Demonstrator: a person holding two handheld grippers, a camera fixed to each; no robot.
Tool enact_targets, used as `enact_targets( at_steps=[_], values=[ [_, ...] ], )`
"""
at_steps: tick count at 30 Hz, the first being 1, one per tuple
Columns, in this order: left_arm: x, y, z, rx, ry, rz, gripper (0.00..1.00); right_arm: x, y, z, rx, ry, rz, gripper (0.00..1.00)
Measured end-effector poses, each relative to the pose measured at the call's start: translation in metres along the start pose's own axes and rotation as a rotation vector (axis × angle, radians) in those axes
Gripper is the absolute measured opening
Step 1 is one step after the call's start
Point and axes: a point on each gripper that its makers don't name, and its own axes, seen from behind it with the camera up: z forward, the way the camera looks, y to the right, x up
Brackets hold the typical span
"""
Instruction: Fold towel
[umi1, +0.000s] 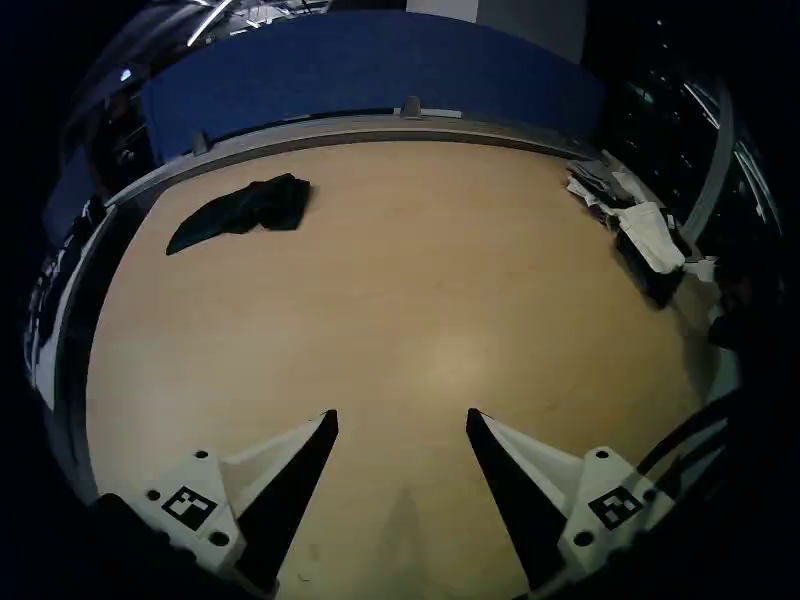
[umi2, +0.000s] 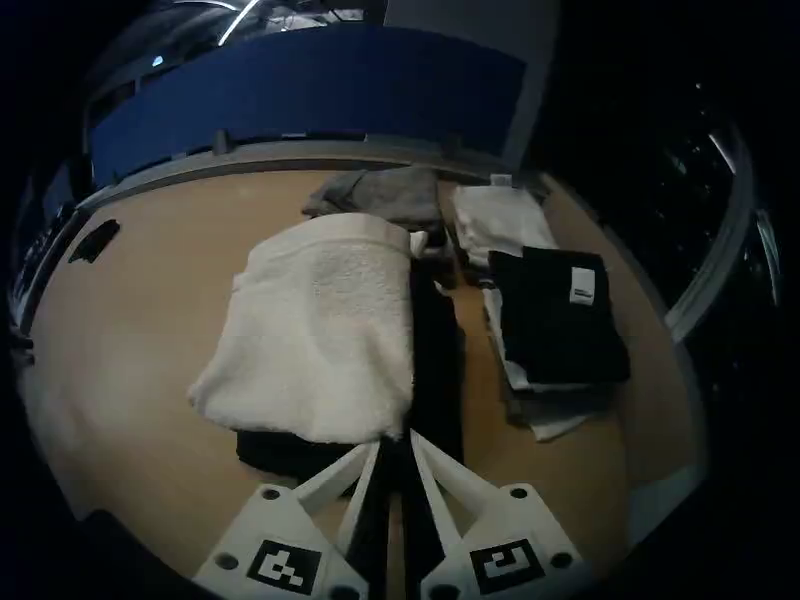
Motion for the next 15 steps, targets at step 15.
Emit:
enact_targets(
  at_steps=[15],
  values=[
    [0.0053,0.0007,0.0016,-0.002,0.003,0.006,0.95,0.003,0.0093,-0.0108,-0.047,0.012,-0.014,0.38]
  ],
)
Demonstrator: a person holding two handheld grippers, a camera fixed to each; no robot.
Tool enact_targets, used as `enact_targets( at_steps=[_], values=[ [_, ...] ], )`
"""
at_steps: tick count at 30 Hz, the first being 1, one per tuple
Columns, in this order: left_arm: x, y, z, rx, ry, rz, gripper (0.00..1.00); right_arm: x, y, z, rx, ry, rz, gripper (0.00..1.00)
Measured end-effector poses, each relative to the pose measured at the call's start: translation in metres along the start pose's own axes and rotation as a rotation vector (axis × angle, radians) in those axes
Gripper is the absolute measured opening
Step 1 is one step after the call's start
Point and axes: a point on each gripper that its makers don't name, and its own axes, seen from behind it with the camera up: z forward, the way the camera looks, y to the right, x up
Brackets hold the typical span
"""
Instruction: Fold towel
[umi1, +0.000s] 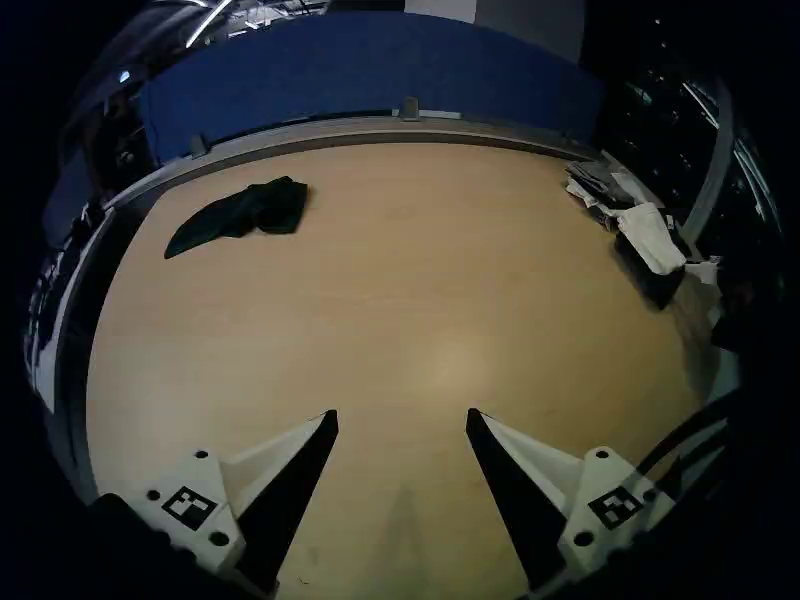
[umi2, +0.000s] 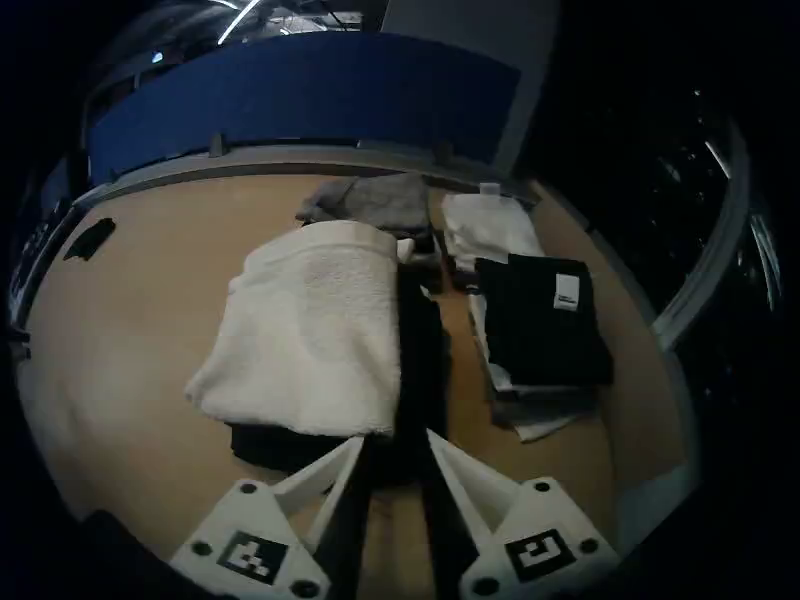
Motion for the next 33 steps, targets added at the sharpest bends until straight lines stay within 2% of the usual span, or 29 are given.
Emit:
enact_targets(
  at_steps=[1,11,26,33],
  values=[
    [0.0,0.0,0.0,0.0,0.001,0.001,0.95,-0.001,0.002,0.0,-0.007,-0.001,0.0,0.43],
    [0.002,0.0,-0.001,-0.003,0.004,0.003,0.95,0.002,0.011,-0.009,-0.035,0.014,0.01,0.55],
    [0.005,-0.001,-0.001,-0.005,0.012,-0.005,0.96,0.043,0.017,-0.034,-0.04,0.108,0.039,0.59],
    [0.007,0.0,-0.002,-0.006,0.015,-0.005,0.95,0.051,0.012,-0.034,-0.026,0.117,0.04,0.59]
  ],
)
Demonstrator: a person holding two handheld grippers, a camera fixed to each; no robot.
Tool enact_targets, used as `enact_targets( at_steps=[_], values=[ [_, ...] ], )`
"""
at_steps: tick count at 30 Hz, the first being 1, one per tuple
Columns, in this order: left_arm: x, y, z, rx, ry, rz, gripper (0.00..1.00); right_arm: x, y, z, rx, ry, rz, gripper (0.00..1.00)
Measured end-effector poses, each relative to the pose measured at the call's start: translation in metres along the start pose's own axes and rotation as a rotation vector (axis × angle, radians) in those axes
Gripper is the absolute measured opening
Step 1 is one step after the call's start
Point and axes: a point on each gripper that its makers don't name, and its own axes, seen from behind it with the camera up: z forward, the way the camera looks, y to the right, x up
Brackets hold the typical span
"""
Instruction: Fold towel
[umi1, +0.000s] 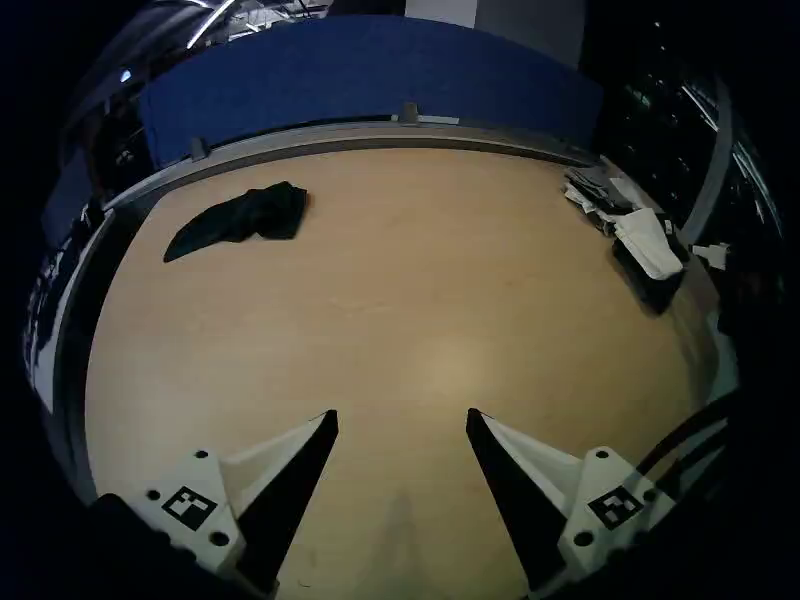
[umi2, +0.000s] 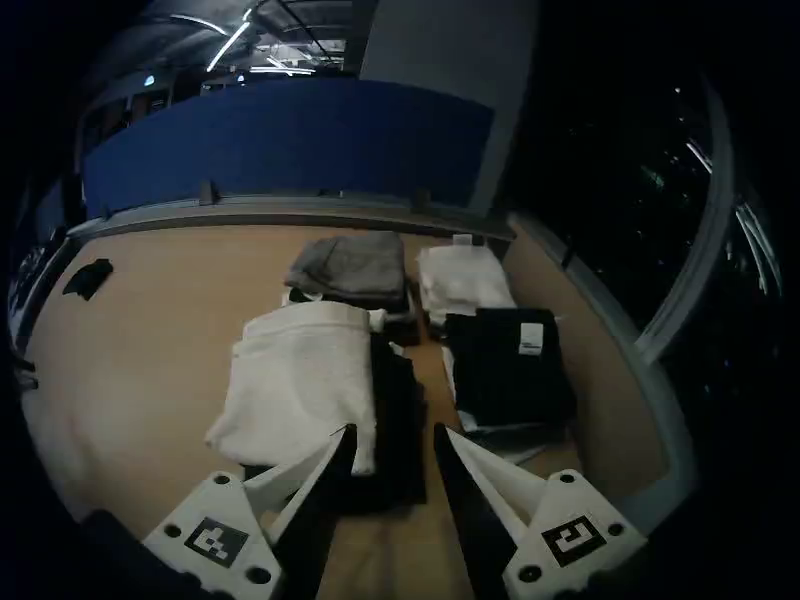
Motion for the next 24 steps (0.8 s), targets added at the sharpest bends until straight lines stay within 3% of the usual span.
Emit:
enact_targets(
  at_steps=[9,17,24],
  values=[
    [0.0,-0.001,-0.001,0.005,0.0,-0.005,0.95,0.016,-0.032,0.017,0.061,0.017,-0.006,0.6],
    [0.001,-0.005,-0.003,0.017,0.004,-0.015,0.95,0.037,-0.06,0.038,0.113,0.043,-0.026,0.98],
    [0.001,-0.01,-0.004,0.028,0.006,-0.025,0.95,0.048,-0.071,0.049,0.136,0.053,-0.036,1.0]
  ],
)
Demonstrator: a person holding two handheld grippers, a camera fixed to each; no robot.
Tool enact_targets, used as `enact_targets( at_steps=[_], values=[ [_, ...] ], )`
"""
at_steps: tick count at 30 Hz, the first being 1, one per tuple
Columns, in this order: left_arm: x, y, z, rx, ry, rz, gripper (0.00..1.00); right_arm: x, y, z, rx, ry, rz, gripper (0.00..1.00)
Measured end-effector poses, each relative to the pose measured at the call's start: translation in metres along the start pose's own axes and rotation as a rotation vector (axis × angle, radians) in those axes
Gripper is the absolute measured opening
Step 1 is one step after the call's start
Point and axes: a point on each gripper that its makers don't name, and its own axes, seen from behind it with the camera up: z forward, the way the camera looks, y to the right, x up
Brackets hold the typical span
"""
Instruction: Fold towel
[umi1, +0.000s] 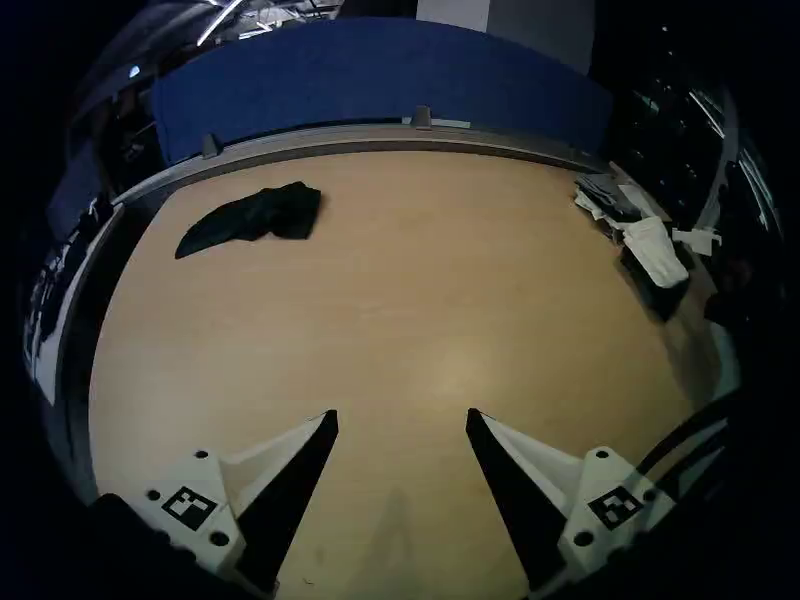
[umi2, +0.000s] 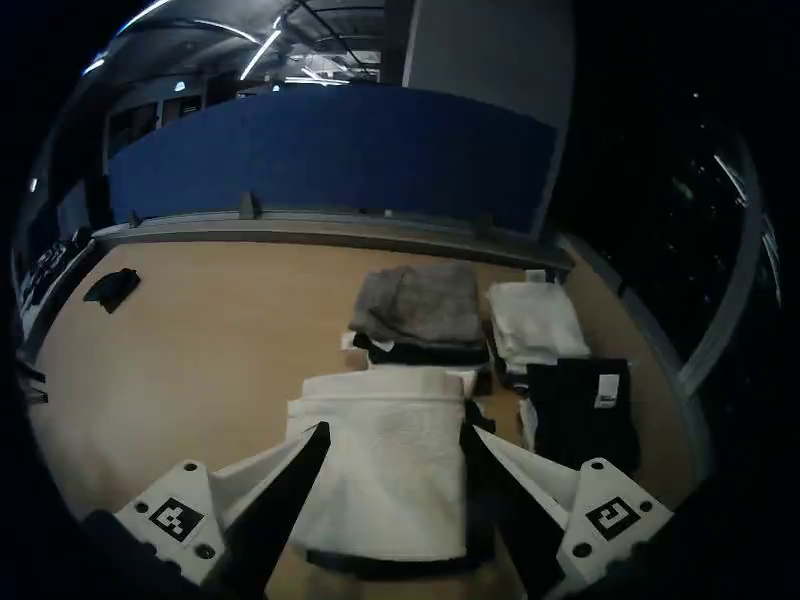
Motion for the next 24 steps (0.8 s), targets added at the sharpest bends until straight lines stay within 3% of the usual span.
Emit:
enact_targets(
  at_steps=[11,24],
  values=[
    [-0.004,-0.005,0.0,0.015,-0.006,-0.014,0.95,0.007,-0.004,0.025,0.017,-0.002,-0.004,1.0],
    [-0.01,-0.013,0.0,0.034,-0.022,-0.021,0.95,-0.017,0.002,0.057,0.013,-0.061,-0.006,1.0]
  ],
)
